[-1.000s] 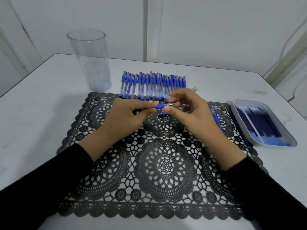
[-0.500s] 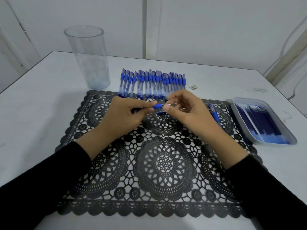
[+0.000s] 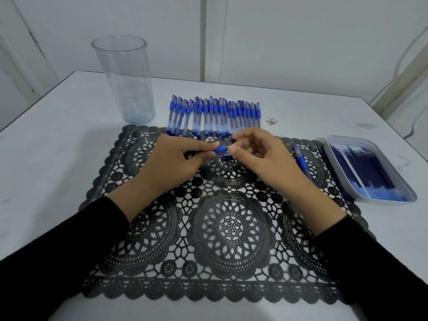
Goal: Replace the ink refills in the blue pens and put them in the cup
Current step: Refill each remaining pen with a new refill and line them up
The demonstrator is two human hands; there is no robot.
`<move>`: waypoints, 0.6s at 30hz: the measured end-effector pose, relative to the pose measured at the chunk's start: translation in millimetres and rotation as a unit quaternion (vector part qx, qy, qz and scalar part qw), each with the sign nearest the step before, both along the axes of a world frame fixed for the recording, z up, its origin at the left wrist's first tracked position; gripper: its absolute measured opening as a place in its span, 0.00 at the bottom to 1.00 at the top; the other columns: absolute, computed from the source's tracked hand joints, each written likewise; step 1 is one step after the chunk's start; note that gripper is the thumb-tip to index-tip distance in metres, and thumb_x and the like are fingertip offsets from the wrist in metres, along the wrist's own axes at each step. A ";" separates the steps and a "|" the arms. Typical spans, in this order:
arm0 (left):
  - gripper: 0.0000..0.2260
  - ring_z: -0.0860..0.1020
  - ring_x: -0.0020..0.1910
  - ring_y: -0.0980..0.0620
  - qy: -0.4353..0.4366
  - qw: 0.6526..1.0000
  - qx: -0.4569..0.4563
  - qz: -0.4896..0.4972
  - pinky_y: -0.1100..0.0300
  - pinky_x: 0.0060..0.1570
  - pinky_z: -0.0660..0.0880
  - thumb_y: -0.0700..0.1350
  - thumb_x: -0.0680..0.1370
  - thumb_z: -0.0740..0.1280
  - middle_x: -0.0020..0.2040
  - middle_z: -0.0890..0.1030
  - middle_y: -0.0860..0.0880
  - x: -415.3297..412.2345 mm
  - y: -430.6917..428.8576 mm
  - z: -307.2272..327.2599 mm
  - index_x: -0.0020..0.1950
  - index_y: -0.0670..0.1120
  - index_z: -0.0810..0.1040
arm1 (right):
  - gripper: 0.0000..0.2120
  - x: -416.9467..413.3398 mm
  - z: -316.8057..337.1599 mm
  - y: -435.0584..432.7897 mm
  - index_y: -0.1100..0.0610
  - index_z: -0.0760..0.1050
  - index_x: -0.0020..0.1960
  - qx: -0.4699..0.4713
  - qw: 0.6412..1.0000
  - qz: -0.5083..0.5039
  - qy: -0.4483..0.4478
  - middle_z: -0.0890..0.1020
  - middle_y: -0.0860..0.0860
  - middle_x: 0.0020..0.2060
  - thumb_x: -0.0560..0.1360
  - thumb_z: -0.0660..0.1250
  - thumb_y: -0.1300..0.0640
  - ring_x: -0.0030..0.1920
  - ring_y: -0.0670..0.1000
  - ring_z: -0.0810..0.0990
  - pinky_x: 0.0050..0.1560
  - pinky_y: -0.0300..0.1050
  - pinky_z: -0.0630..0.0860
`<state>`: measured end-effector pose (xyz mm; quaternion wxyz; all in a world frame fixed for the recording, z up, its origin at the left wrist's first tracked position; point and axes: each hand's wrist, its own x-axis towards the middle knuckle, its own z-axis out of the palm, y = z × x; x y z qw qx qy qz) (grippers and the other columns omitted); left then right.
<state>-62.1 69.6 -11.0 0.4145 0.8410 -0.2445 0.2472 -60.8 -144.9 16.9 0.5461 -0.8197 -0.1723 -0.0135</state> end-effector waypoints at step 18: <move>0.12 0.82 0.33 0.58 0.033 0.998 -0.003 0.051 0.64 0.31 0.78 0.40 0.74 0.75 0.45 0.84 0.56 -2.2 1.1 4.0 0.57 0.46 0.84 | 0.05 2.2 -12.1 -3.6 0.51 0.82 0.45 -0.170 0.977 -0.044 -0.118 0.77 0.45 0.38 0.71 0.75 0.58 0.36 0.45 0.72 0.40 0.35 0.71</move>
